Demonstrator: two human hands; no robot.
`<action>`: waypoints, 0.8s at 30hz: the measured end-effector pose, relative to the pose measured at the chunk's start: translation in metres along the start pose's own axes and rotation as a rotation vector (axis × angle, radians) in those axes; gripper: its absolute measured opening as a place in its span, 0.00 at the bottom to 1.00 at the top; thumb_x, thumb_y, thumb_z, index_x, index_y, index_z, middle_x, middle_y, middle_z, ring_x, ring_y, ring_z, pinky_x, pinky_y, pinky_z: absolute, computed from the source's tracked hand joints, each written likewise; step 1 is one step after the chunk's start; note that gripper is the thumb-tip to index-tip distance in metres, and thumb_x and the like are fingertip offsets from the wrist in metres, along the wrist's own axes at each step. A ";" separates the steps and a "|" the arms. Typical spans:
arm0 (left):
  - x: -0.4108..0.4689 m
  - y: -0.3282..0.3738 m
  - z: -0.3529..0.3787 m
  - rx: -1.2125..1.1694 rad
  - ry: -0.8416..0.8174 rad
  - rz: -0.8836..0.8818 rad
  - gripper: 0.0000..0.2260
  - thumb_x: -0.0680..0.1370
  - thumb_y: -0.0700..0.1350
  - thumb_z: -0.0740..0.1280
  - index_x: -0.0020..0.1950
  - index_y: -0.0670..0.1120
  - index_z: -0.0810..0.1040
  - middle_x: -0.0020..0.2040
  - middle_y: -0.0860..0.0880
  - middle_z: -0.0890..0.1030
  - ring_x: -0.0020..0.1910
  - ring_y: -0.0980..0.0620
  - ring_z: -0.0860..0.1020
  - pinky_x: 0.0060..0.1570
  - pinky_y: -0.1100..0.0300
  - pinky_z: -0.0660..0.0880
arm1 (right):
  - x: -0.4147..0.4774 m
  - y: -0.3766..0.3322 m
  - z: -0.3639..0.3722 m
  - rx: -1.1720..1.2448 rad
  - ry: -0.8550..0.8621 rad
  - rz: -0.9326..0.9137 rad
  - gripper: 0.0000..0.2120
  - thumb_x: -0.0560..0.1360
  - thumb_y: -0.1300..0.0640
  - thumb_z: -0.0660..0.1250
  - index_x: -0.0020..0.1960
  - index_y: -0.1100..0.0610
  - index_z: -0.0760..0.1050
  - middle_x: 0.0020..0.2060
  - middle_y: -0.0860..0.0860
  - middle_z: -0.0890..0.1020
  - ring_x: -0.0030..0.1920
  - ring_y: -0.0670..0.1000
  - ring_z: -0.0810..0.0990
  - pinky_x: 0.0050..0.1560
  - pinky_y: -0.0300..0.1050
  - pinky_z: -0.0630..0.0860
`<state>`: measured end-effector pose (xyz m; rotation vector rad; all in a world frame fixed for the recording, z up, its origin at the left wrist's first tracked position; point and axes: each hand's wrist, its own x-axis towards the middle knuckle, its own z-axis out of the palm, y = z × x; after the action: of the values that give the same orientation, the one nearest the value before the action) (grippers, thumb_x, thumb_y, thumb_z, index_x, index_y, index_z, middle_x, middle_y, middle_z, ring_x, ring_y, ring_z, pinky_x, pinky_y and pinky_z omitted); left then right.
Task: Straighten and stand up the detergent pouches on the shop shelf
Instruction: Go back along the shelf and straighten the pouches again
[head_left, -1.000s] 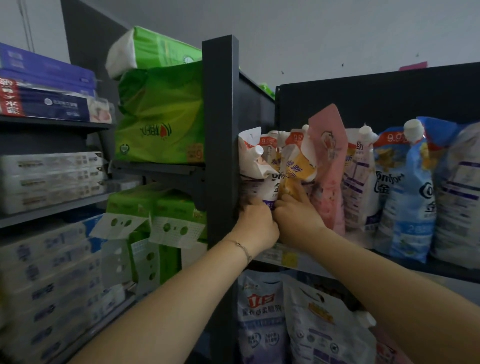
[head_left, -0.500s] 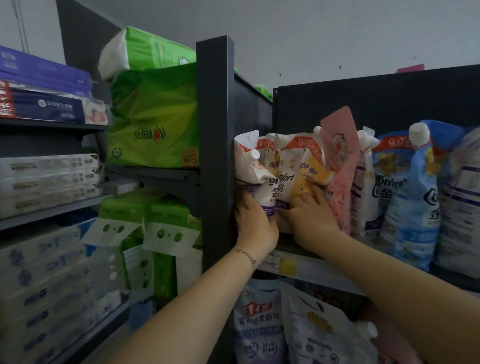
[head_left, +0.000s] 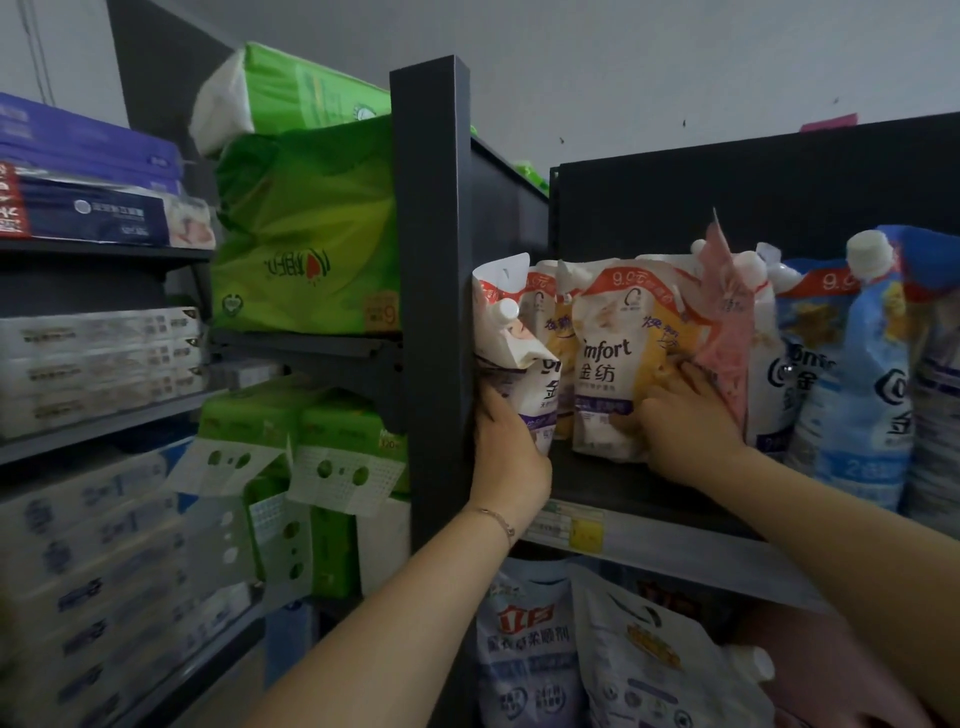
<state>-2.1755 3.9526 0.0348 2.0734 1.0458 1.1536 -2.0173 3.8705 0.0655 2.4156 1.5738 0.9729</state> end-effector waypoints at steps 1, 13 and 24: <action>0.000 -0.001 0.000 0.004 -0.003 0.005 0.45 0.74 0.39 0.72 0.79 0.47 0.42 0.77 0.45 0.57 0.76 0.46 0.59 0.74 0.50 0.59 | 0.000 0.001 0.001 0.011 -0.007 0.006 0.21 0.79 0.52 0.62 0.69 0.36 0.69 0.68 0.51 0.71 0.75 0.59 0.56 0.75 0.56 0.44; 0.015 0.018 0.006 -0.269 0.115 -0.082 0.49 0.66 0.54 0.79 0.78 0.46 0.53 0.74 0.43 0.64 0.72 0.43 0.65 0.69 0.46 0.66 | 0.003 -0.045 -0.014 0.423 -0.017 0.151 0.13 0.76 0.43 0.60 0.49 0.50 0.77 0.49 0.49 0.78 0.53 0.56 0.76 0.56 0.49 0.71; 0.017 0.024 0.028 -0.214 0.159 -0.030 0.37 0.75 0.51 0.70 0.78 0.52 0.54 0.71 0.47 0.69 0.68 0.43 0.71 0.63 0.41 0.71 | -0.005 -0.069 0.011 1.118 0.016 0.153 0.20 0.75 0.53 0.67 0.64 0.56 0.66 0.50 0.49 0.75 0.47 0.48 0.74 0.44 0.45 0.72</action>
<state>-2.1369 3.9515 0.0467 1.8186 0.9747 1.3705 -2.0661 3.9011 0.0265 3.1804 2.3860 0.0250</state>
